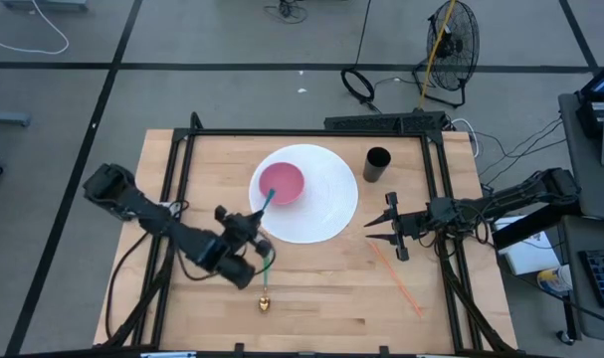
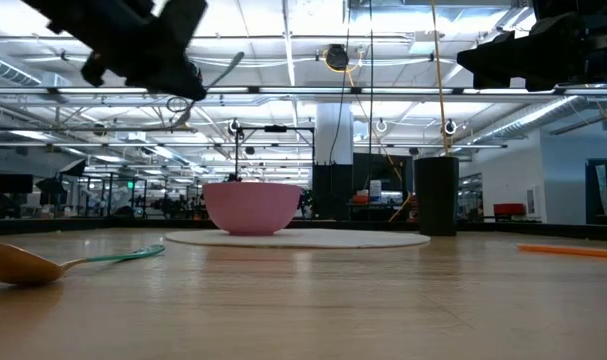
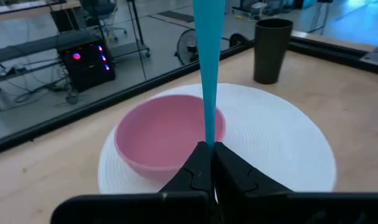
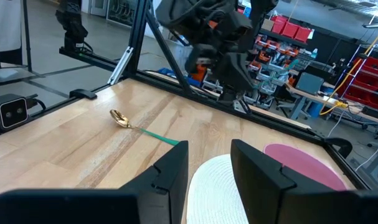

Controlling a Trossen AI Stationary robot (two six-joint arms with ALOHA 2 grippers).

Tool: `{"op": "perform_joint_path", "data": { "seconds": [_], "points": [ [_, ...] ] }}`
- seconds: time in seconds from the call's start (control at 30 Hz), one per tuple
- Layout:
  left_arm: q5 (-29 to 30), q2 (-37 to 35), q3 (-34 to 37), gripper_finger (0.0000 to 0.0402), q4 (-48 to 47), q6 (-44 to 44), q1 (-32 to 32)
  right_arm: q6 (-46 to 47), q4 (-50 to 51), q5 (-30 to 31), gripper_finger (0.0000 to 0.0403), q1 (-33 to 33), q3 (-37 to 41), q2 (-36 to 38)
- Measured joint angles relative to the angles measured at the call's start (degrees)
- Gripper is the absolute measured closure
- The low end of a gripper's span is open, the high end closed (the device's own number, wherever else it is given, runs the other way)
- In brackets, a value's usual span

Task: Pick & Place Utensil
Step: Put the blue fork into the pink bowl

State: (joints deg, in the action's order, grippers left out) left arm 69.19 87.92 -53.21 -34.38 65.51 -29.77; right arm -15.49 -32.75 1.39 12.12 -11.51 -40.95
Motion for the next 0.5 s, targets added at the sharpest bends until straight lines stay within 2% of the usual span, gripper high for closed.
{"op": "perform_joint_path", "data": {
  "seconds": [0.13,0.37,0.5],
  "points": [
    [-1.92,0.00,0.00,0.0398,9.37,-11.75,3.80,-0.04,0.00,0.00,0.0287,0.00,0.00,0.00],
    [-13.20,0.00,0.00,0.0399,31.47,-36.51,10.75,-0.10,0.03,0.00,0.0287,0.00,0.00,0.00],
    [-17.91,0.00,-0.02,0.0397,38.56,-44.90,14.61,-0.04,0.99,0.00,0.0287,0.00,0.00,-0.02]
  ]
}}
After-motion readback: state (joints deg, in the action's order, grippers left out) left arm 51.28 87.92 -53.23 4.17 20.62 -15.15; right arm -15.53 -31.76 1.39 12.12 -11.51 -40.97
